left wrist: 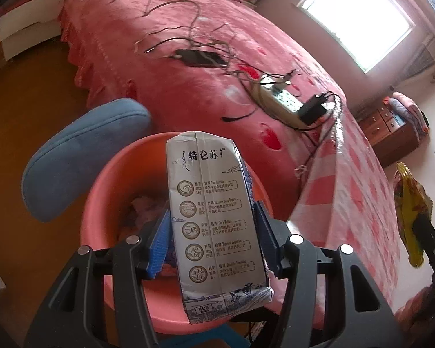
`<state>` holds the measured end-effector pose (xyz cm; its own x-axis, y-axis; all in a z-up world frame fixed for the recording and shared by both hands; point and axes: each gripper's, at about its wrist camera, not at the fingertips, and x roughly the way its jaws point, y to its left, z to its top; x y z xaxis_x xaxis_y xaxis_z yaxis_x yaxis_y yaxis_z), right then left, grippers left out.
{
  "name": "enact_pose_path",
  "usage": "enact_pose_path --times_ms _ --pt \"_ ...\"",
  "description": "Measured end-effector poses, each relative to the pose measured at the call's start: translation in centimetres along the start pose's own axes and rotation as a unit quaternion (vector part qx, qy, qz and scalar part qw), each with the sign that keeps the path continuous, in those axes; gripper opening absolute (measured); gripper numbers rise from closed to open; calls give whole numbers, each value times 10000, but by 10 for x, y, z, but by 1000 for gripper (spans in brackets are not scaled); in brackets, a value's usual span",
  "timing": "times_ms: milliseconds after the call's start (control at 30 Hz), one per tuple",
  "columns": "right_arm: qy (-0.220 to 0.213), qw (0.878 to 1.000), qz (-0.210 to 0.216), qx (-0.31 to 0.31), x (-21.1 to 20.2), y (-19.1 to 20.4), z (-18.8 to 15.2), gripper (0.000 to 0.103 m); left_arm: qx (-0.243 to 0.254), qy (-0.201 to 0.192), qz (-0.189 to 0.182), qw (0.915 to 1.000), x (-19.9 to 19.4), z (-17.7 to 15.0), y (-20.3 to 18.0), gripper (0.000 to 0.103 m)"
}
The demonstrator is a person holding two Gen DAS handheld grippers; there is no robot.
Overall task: Collect trash
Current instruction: 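Carry the milk carton and chip bag over the orange bin, then open both tools over the orange bin to drop the carton and bag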
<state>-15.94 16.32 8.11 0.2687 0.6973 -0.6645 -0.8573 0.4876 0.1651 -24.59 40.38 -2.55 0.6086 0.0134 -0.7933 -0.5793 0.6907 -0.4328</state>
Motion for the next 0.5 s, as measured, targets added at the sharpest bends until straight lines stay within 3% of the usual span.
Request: enact_pose_path --times_ms 400,500 --pt "429 9977 470 -234 53 45 -1 39 -380 84 87 9992 7 -7 40 56" --pt "537 9967 587 -134 65 46 -8 51 -397 178 135 9990 15 -9 43 57"
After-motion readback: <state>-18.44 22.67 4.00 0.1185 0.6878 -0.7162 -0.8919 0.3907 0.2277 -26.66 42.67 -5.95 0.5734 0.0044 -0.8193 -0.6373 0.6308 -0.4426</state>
